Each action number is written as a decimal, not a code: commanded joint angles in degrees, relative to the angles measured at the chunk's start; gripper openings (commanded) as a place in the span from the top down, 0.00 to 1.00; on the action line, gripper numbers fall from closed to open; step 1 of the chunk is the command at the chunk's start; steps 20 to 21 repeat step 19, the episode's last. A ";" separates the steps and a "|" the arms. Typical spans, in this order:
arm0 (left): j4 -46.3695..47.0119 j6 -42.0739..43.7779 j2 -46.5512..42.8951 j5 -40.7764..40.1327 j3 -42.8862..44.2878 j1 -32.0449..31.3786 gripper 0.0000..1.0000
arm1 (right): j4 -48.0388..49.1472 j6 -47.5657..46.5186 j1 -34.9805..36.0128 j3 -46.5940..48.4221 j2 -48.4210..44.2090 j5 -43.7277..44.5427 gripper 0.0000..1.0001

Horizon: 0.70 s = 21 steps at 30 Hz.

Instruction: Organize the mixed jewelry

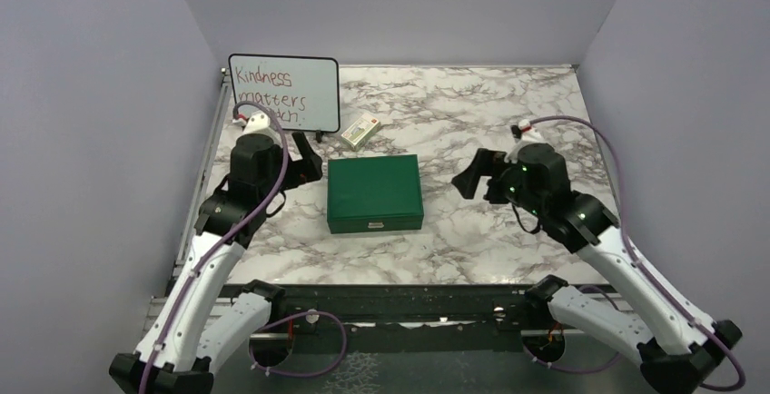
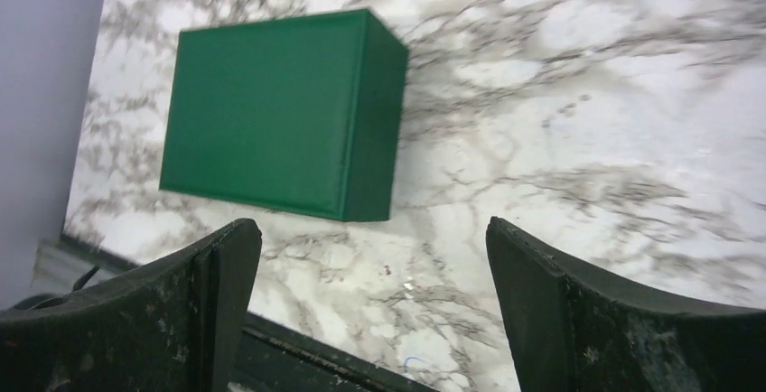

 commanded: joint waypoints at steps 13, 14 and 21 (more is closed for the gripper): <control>-15.16 5.90 -8.47 -23.80 14.87 0.14 0.01 | -22.55 0.73 0.02 15.86 -13.81 30.40 0.00; -15.67 6.25 -8.34 -23.83 15.45 0.14 0.01 | -22.75 0.88 0.08 16.02 -13.77 30.51 0.00; -16.98 6.40 -7.78 -22.71 16.14 0.14 0.01 | -21.59 1.71 0.01 15.73 -14.44 29.33 0.00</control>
